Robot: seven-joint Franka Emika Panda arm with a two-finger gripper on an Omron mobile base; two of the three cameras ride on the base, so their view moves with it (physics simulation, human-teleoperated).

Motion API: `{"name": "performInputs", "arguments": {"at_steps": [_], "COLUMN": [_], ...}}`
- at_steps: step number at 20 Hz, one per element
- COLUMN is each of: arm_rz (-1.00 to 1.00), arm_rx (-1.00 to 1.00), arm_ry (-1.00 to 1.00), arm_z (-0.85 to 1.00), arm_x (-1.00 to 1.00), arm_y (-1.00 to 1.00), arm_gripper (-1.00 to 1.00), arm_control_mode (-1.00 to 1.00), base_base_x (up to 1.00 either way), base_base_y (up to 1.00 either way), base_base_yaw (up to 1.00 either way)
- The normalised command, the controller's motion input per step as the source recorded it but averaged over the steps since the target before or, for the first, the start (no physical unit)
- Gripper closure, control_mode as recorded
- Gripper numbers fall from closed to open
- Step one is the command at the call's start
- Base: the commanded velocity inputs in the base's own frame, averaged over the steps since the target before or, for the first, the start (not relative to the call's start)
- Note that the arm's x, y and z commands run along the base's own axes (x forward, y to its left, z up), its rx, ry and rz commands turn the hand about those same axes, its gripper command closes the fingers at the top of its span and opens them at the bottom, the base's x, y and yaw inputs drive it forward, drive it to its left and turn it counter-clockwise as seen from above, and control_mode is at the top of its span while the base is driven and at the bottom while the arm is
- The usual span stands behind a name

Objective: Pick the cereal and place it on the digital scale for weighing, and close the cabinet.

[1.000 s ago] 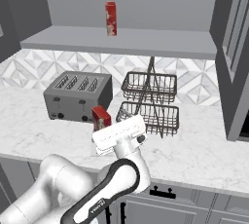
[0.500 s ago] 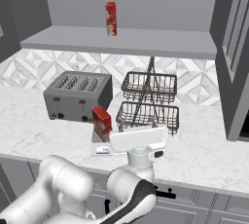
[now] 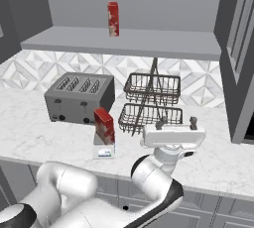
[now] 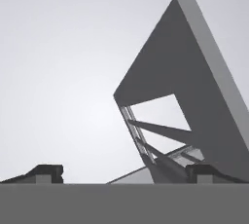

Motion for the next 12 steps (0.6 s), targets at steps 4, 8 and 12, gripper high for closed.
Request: {"name": "performInputs", "arguments": {"at_steps": [4,8,12], "arm_rz": [0.00,0.00,0.00], "arm_rx": [0.01,0.00,0.00], "arm_ry": [0.27,0.44,0.34], "arm_z": [0.28,0.02,0.00], "arm_x": [-0.25,-0.31,-0.51], "arm_y": [-0.73,-0.73,-0.73], "arm_gripper": [-1.00,-1.00,-1.00], "arm_control_mode": [-1.00,-1.00,-1.00], "base_base_x": [0.00,0.00,0.00], "base_base_y": [0.00,0.00,0.00], "base_base_yaw": [0.00,0.00,0.00]}}
